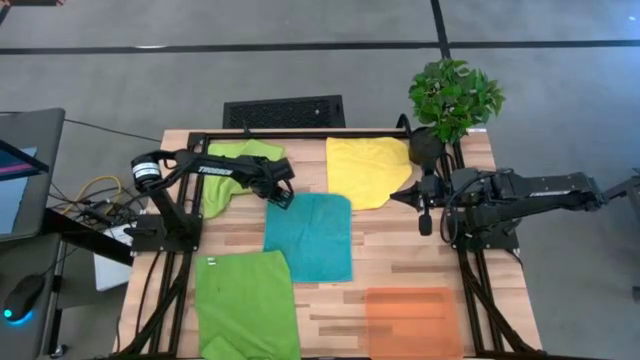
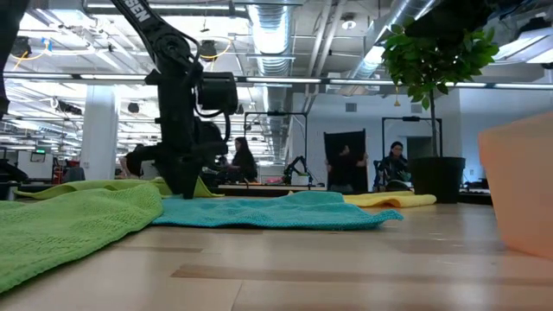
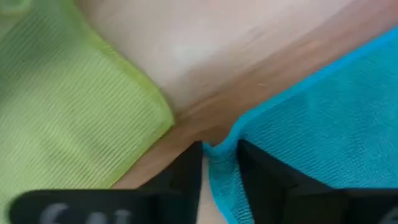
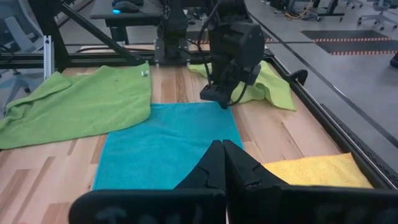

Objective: Fold microfiber towels
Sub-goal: Fold the blue microfiber towel

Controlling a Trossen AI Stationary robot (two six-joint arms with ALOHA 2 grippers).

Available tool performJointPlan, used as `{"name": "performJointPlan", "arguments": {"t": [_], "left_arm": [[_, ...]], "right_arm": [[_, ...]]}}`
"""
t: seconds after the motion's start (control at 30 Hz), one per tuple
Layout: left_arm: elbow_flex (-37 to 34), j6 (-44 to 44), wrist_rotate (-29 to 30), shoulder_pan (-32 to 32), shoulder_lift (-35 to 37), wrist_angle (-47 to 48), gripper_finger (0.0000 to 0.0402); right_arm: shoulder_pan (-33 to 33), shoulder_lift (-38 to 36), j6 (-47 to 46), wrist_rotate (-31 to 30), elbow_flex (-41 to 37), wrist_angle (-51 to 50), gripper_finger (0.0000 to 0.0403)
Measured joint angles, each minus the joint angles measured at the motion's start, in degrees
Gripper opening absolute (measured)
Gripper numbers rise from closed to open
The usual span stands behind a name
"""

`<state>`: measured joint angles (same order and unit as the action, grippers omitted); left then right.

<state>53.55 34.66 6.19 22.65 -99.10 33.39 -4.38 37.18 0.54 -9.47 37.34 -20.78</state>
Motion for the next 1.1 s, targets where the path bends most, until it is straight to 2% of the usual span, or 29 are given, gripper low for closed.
{"name": "performJointPlan", "arguments": {"t": [0.1,0.17,0.4,0.63,0.83,0.93,1.1], "left_arm": [[0.6,-1.1,0.0,-0.1,-0.1,-0.3,0.0025],[1.0,-1.2,0.2,-0.1,-0.2,-0.4,0.0009],[4.5,-5.4,1.6,-1.3,-0.2,-0.5,0.0003],[9.8,-10.2,1.7,-4.8,-0.1,-0.2,0.0002],[13.8,-13.9,1.7,-8.3,0.0,2.7,0.0001],[15.5,-16.2,1.8,-10.5,0.0,3.7,0.0001],[18.4,-19.9,1.8,-14.4,0.1,6.3,0.0000]], "right_arm": [[0.0,0.2,0.0,0.1,-0.1,-0.4,0.0008],[0.0,0.5,0.0,0.2,-0.1,-0.7,0.0008],[0.5,3.4,-0.1,0.2,-0.2,-0.8,0.0019],[3.9,9.6,-4.9,0.2,-0.1,0.0,0.0093],[7.5,16.5,-3.1,0.2,-0.1,1.1,0.0158],[9.2,20.1,-1.1,0.9,-0.2,2.3,0.0179],[9.8,27.3,4.4,5.7,-0.1,6.3,0.0195]]}}
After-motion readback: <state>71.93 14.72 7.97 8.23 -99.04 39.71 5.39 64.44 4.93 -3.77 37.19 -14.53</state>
